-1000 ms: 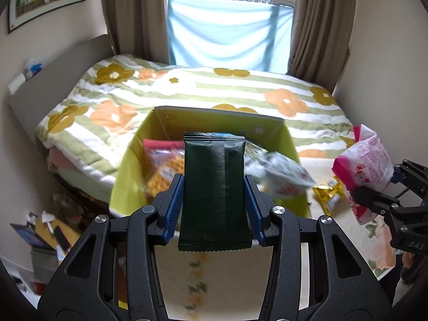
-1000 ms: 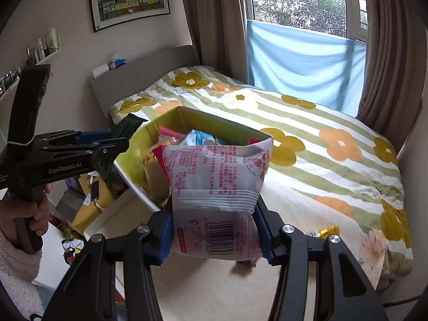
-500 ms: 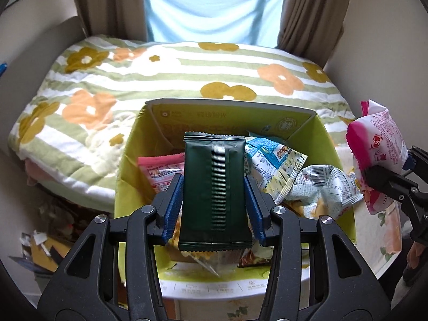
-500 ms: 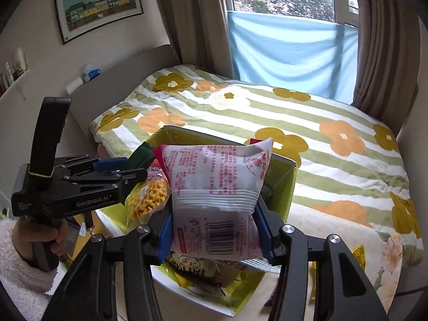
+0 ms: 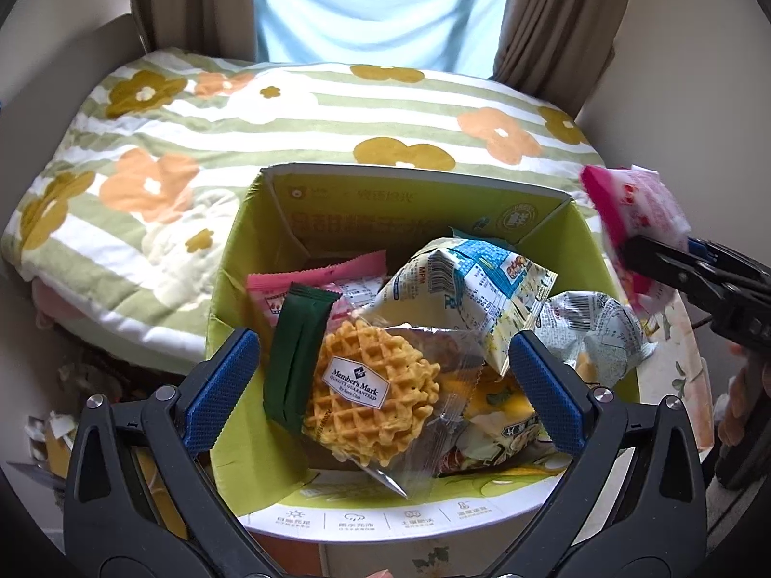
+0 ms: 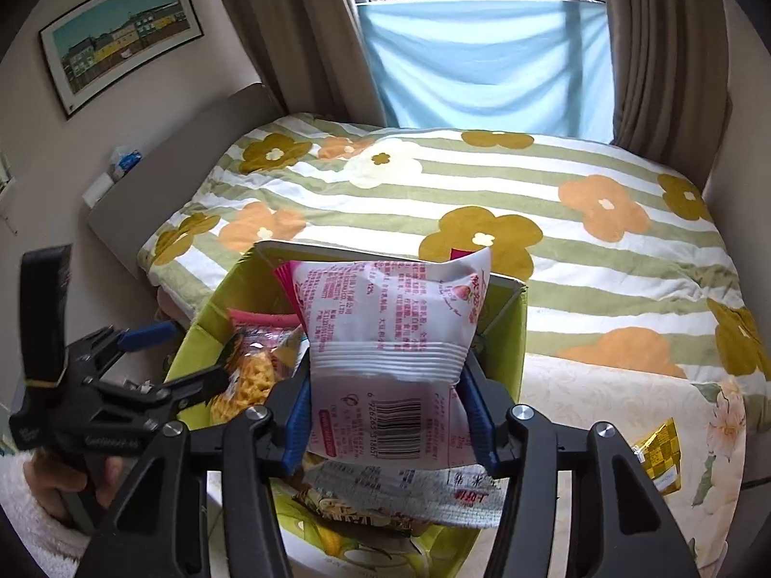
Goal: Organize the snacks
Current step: 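Carry both items over the yellow box and release them inside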
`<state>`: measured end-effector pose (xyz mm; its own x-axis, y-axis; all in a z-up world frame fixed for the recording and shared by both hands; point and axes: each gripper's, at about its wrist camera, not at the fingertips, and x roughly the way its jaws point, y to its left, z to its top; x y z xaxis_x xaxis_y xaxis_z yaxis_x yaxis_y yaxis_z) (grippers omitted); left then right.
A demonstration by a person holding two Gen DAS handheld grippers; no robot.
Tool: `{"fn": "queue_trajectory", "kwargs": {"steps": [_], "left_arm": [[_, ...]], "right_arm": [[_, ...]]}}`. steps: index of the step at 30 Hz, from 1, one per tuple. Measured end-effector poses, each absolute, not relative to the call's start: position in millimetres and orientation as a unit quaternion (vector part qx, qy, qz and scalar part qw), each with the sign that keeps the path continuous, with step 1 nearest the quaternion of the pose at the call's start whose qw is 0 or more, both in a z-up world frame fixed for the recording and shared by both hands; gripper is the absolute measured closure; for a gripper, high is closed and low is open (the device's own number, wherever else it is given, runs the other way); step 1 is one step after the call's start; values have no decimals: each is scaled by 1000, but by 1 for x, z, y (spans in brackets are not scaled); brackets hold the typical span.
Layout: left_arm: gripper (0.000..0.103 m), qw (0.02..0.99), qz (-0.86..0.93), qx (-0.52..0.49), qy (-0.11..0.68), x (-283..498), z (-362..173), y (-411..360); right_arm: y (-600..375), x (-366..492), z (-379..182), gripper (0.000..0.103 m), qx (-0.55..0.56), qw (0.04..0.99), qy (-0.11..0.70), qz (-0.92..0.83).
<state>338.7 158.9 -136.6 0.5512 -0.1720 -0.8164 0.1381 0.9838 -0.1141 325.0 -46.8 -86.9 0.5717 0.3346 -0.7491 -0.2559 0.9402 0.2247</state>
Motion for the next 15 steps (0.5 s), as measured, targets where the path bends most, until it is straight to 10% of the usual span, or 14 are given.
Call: {"fn": "queue_trajectory", "kwargs": {"steps": [5, 15], "left_arm": [[0, 884, -82, -14, 459, 335, -131, 158], [0, 886, -92, -13, 454, 323, -128, 145]], "right_arm": [[-50, 325, -87, 0, 67, 906, 388, 156], [-56, 301, -79, 0, 60, 917, 361, 158]]}}
